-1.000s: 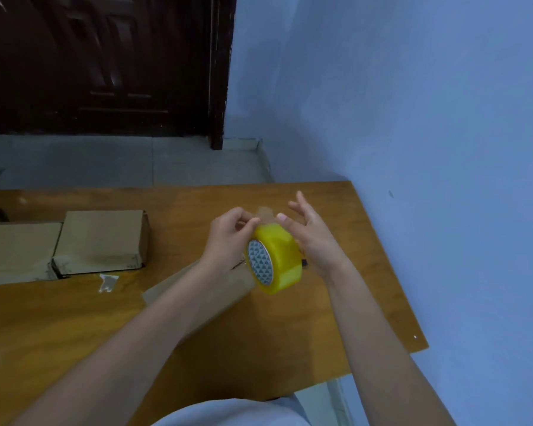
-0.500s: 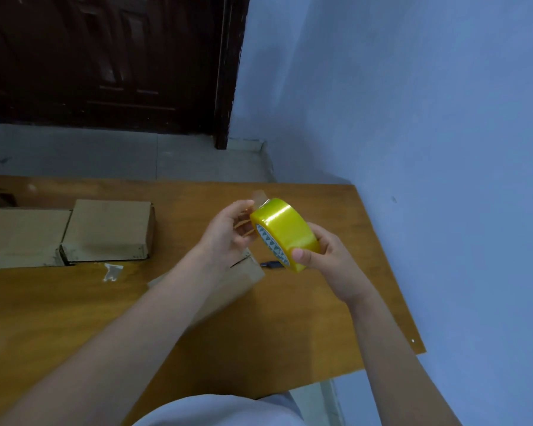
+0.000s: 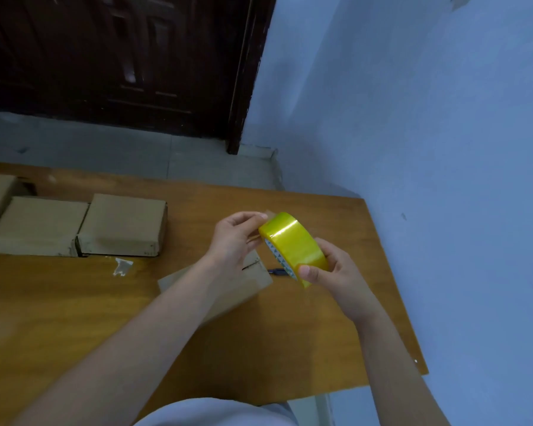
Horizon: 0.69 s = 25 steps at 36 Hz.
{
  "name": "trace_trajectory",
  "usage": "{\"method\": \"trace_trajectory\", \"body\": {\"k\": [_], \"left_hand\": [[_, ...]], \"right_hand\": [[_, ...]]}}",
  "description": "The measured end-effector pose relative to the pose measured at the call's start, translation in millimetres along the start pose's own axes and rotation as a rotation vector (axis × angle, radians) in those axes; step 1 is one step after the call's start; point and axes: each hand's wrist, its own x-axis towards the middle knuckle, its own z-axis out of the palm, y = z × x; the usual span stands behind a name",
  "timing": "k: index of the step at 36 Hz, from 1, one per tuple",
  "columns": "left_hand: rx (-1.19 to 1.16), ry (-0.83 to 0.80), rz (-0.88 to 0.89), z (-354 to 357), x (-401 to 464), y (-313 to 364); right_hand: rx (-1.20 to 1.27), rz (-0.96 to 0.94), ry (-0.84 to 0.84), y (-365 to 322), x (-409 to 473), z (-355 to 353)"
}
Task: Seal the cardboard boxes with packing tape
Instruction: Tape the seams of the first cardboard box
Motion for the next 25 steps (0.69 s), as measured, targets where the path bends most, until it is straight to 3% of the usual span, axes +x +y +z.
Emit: {"method": "trace_trajectory", "body": {"k": [5, 12, 15, 17, 21, 23, 25], "left_hand": [[0.023, 0.056, -0.014, -7.4, 4.4, -1.6], [0.543, 0.159, 0.245, -7.8, 13.4, -4.7], [0.588, 0.226, 0.285, -9.5, 24.5, 3.1], [0.571, 0.245, 0.293, -10.2, 33.4, 11.7], [0.616, 0.254, 0.313, -8.3, 44.0, 20.0], [0.663, 0.221, 0.295, -7.8, 47.0, 15.6], [0.653, 0.216, 0.270, -11.1, 52.3, 8.9]], "right_hand": [[-0.052, -0.006, 0.004, 1.8, 1.4, 3.1], [-0.095, 0.026, 0.084, -4.5, 12.5, 6.7], [-0.153, 0.121, 0.122, -6.4, 18.1, 5.9], [-0.264, 0.226, 0.155, -4.5, 21.6, 3.7], [-0.766, 0.548, 0.078, 5.0, 23.8, 2.2], [-0.735, 0.587, 0.025, 15.6, 21.4, -1.9], [-0.542, 0.531, 0.050, 25.7, 16.8, -9.2]]}}
